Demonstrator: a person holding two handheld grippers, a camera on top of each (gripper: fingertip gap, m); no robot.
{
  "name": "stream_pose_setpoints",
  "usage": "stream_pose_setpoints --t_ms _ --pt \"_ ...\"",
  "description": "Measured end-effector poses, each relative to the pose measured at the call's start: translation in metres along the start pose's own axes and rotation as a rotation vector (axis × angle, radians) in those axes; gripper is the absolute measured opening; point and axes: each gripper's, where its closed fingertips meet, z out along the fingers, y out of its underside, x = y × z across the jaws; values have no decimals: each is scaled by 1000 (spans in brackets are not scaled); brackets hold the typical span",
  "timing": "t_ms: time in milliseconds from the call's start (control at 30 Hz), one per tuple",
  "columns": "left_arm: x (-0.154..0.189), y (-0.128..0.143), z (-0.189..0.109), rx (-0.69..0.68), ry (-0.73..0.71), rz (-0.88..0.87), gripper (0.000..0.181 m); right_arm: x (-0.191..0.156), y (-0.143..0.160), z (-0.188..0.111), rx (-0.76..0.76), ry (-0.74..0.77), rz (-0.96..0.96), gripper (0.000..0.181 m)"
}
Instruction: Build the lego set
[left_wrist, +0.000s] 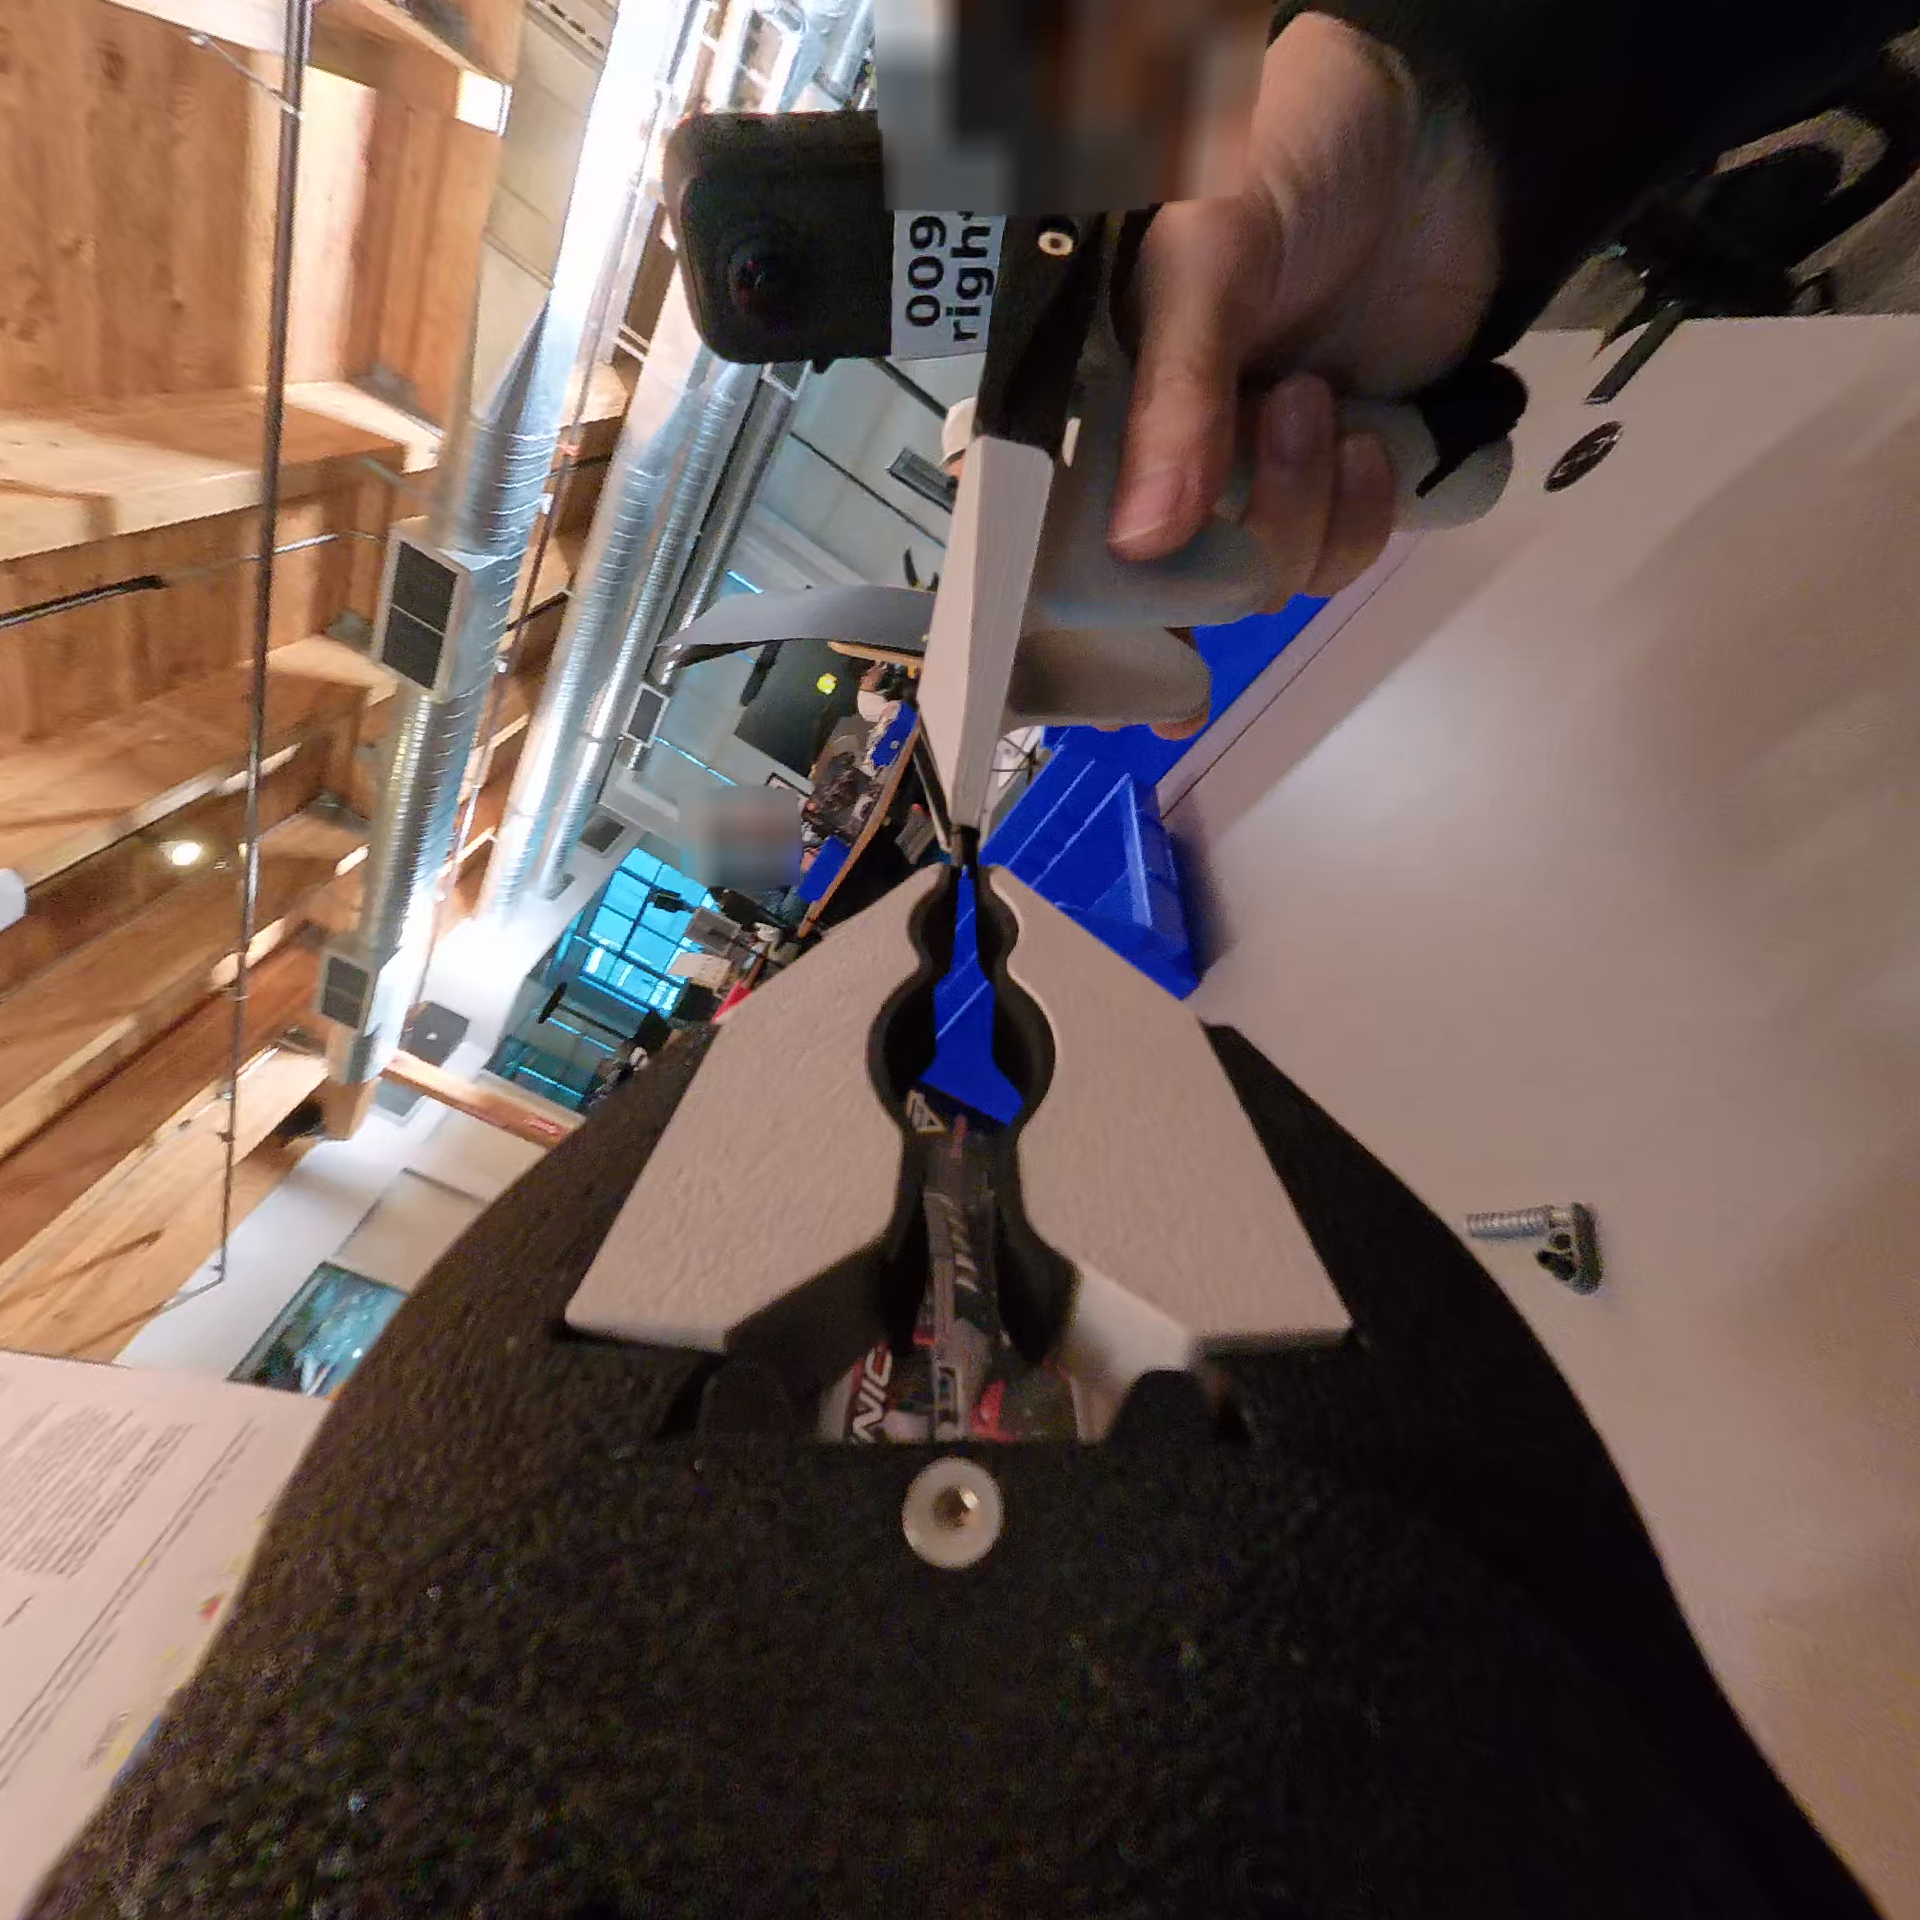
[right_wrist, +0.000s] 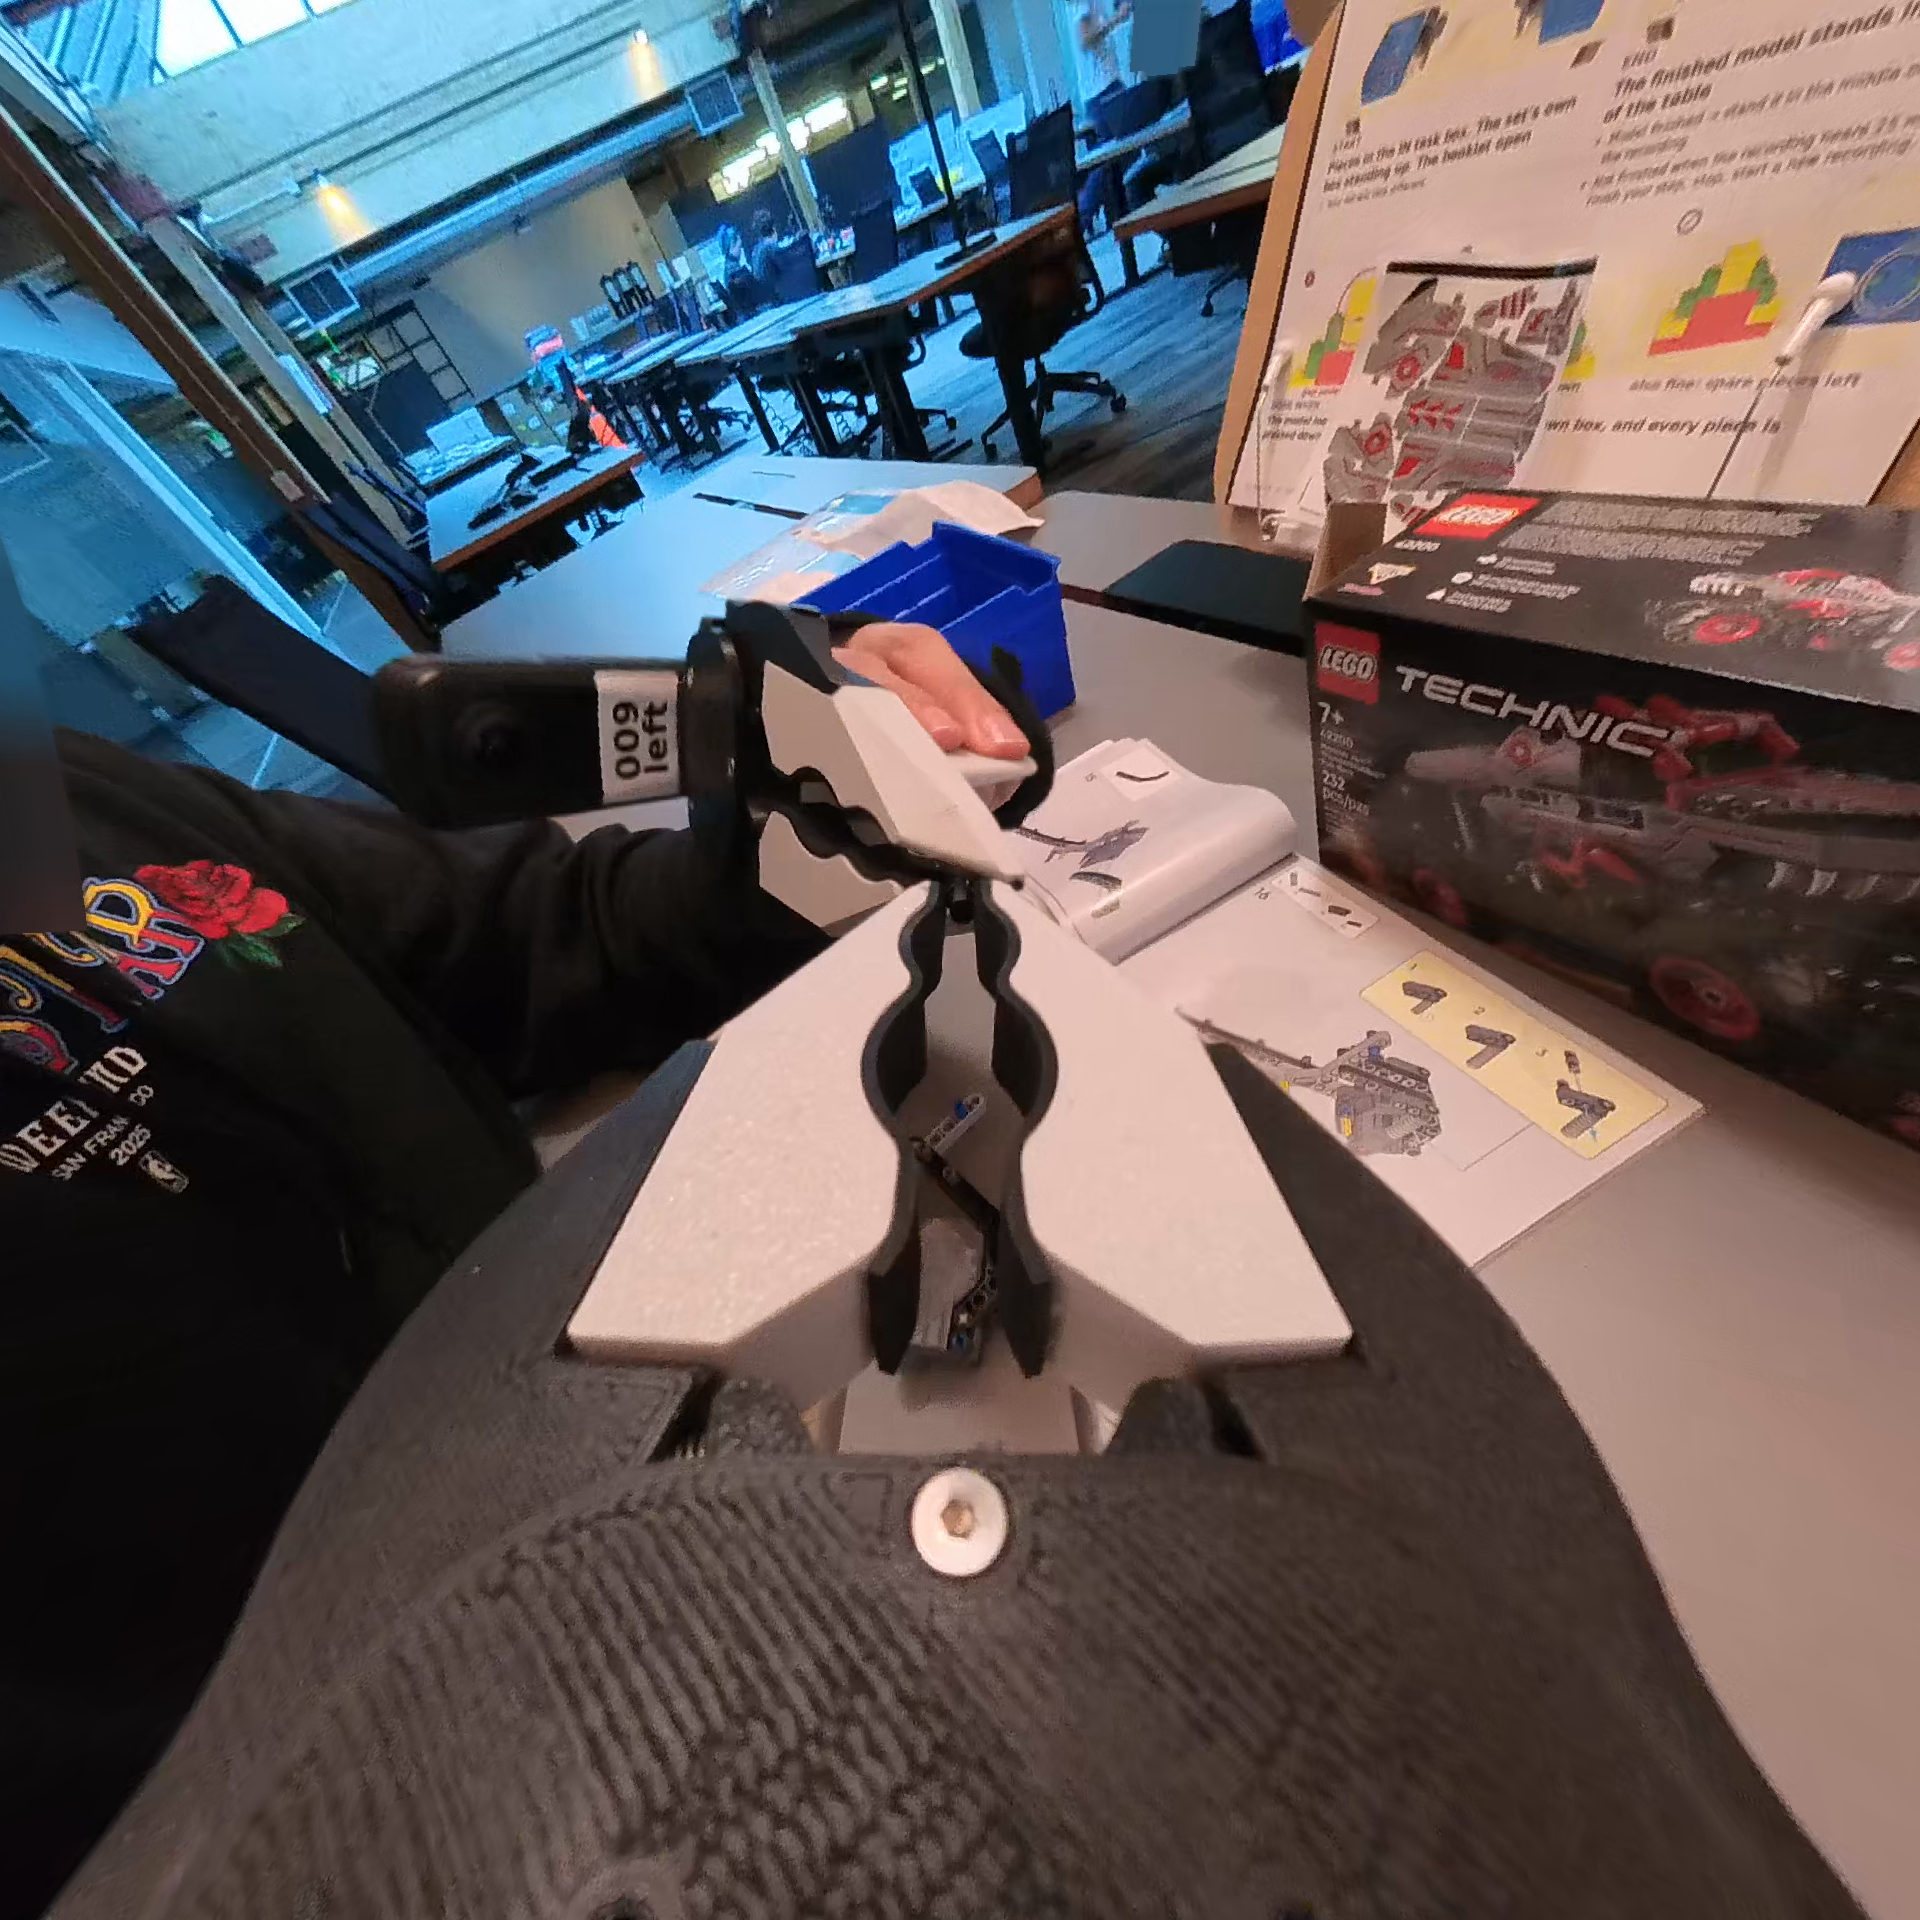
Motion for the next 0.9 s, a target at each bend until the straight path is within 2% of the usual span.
stream_pose_setpoints --t_ms 300,400,600,900 --pt "5 -7 -3 60 26 10 2 5 1 -1 -39 18 -2 4" --pt "2 -6 -2 36 13 -28 1 8 3 -1 -60 36 -7 4" --pt "-7 -11 -4 58 -53 -53 0 4 -7 -2 3 3 3 4" --pt "-10 -12 -6 61 -83 -71 0 1 -12 -2 12 7 -27 4"
